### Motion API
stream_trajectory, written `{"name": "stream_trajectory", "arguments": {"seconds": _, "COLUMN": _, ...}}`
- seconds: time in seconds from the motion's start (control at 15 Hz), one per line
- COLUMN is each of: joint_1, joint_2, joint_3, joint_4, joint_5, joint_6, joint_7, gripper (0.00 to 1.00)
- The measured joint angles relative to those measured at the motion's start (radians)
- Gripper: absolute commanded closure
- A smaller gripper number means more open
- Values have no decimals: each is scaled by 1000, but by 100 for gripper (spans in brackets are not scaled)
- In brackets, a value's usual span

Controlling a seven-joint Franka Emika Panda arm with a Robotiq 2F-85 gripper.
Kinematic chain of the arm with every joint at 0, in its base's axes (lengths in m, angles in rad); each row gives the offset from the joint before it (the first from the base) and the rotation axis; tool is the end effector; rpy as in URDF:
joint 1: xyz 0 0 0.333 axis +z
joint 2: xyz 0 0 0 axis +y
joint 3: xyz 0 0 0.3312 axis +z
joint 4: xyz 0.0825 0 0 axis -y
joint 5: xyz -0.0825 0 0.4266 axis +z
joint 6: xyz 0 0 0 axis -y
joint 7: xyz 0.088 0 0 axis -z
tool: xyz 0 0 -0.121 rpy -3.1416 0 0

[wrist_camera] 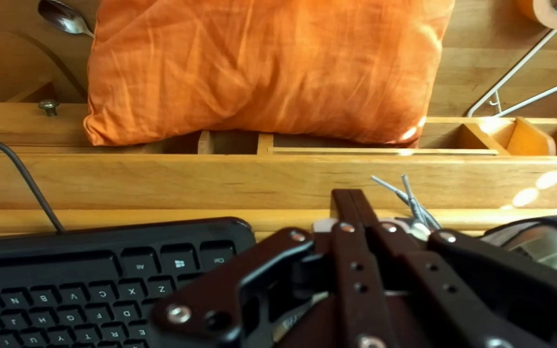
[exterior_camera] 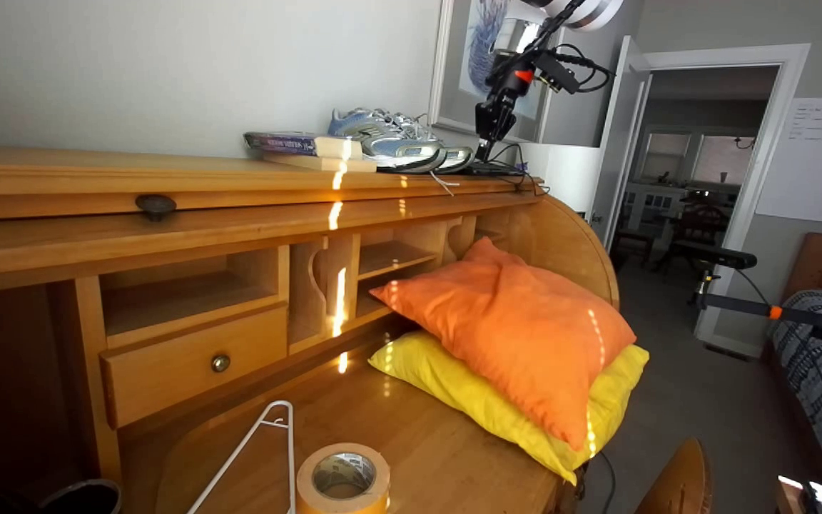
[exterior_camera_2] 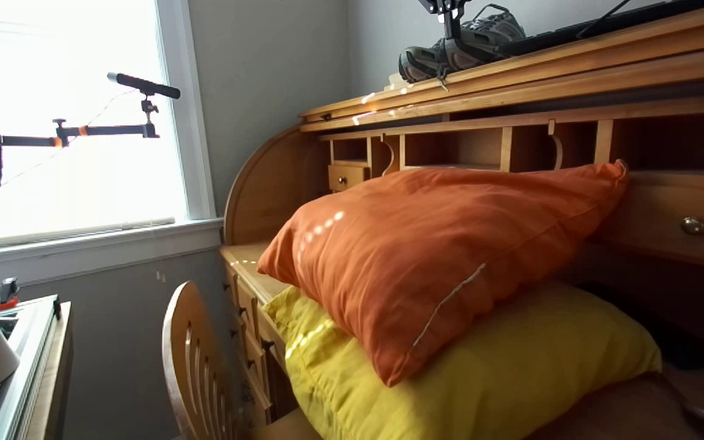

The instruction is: Move the books to left then put the shoes on the top of the cabinet and push them backwards

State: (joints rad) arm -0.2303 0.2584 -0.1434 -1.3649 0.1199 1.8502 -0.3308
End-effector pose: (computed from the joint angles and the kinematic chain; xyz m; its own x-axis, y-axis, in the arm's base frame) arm 0.6669 -0.2358 0.5959 0.9690 -0.0528 0.2412 -0.0531 -0.9986 -0.0050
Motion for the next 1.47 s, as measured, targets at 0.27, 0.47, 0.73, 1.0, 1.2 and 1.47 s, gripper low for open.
{"name": "stream_trajectory", "arguments": {"seconds": 0.27, "joint_1": 0, "joint_2": -41, "joint_3": 0, "joint_4": -5, "joint_5": 6, "joint_6": -42, "joint_7": 0, "gripper": 100}}
{"name": "stream_trajectory", "arguments": {"seconds": 0.47, "joint_1": 0, "joint_2": -79, "joint_3": -1, "joint_4": -29, "joint_5": 6, "joint_6": -56, "joint_7": 0, "gripper": 100}}
{"name": "stream_trajectory", "arguments": {"seconds": 0.73, "joint_1": -1, "joint_2": -124, "joint_3": -2, "joint_4": -71, "joint_5": 8, "joint_6": -132, "joint_7": -2, "gripper": 100}}
{"name": "stream_trajectory", "arguments": {"seconds": 1.0, "joint_1": -1, "joint_2": -155, "joint_3": -6, "joint_4": -94, "joint_5": 8, "joint_6": -237, "joint_7": -2, "gripper": 100}}
{"name": "stream_trajectory", "arguments": {"seconds": 1.2, "joint_1": 0, "joint_2": -178, "joint_3": -9, "joint_4": -118, "joint_5": -3, "joint_6": -249, "joint_7": -13, "gripper": 91}}
{"name": "stream_trajectory", "arguments": {"seconds": 1.47, "joint_1": 1, "joint_2": -178, "joint_3": -10, "joint_4": -114, "joint_5": -4, "joint_6": -249, "joint_7": -14, "gripper": 73}}
